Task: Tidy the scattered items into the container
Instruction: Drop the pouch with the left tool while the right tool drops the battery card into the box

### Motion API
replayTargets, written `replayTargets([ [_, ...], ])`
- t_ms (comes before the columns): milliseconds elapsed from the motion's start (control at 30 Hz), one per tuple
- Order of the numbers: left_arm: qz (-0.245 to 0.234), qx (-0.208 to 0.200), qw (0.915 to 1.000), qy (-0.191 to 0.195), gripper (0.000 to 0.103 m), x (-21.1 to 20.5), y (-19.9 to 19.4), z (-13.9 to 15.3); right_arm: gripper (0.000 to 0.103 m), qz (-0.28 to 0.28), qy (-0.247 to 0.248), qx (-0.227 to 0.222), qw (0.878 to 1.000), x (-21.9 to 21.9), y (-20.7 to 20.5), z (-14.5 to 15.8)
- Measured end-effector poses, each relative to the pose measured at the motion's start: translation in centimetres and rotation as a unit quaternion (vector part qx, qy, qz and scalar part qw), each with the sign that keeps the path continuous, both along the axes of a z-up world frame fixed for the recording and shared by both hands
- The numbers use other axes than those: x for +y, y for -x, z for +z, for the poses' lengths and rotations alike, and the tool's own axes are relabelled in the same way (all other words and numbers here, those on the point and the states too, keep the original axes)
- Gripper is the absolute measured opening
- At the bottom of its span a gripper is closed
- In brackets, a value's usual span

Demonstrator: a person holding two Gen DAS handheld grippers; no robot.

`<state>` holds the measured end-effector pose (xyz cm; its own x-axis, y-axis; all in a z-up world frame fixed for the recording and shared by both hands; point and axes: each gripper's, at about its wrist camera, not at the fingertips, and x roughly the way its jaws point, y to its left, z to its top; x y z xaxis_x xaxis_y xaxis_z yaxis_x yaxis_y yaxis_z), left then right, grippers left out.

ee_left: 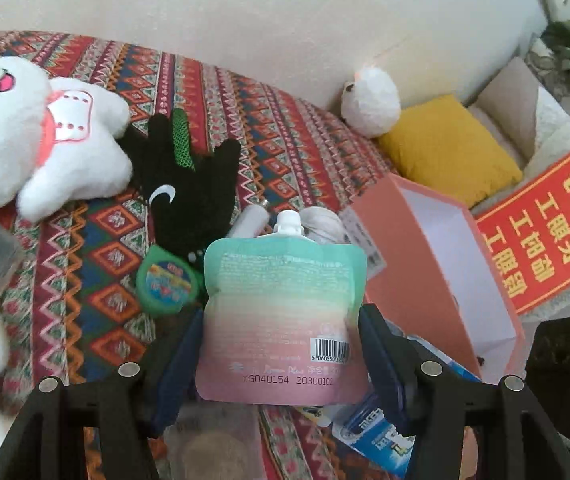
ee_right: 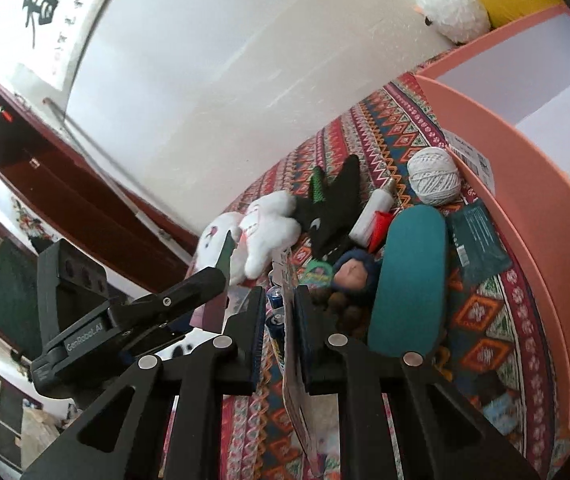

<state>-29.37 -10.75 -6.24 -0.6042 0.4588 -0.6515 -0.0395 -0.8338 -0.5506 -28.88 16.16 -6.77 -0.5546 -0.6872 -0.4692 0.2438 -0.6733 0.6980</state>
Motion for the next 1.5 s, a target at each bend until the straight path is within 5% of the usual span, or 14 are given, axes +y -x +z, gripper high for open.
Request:
replayTargets([
  [400, -0.006, 0.022, 0.9996, -0.014, 0.065, 1.9, -7.9, 3.3, 0.015, 0.002, -0.002, 0.035, 0.999, 2.7, -7.9, 4.6],
  [767, -0.052, 0.048, 0.9973, -0.016, 0.066, 6.7, -10.2, 6.8, 0.015, -0.040, -0.010, 0.081, 0.996, 8.0, -12.4, 9.5],
  [1167, -0.122, 0.086, 0.9889, 0.008, 0.066, 15.2, -6.7, 11.8, 0.015, -0.107, -0.014, 0.130, 0.986, 16.4, -12.1, 13.7],
  [1500, -0.170, 0.082, 0.9817, 0.028, 0.066, 23.1, 0.1, 11.8, 0.015, -0.169, -0.018, 0.135, 0.976, 24.7, -8.1, 13.9],
])
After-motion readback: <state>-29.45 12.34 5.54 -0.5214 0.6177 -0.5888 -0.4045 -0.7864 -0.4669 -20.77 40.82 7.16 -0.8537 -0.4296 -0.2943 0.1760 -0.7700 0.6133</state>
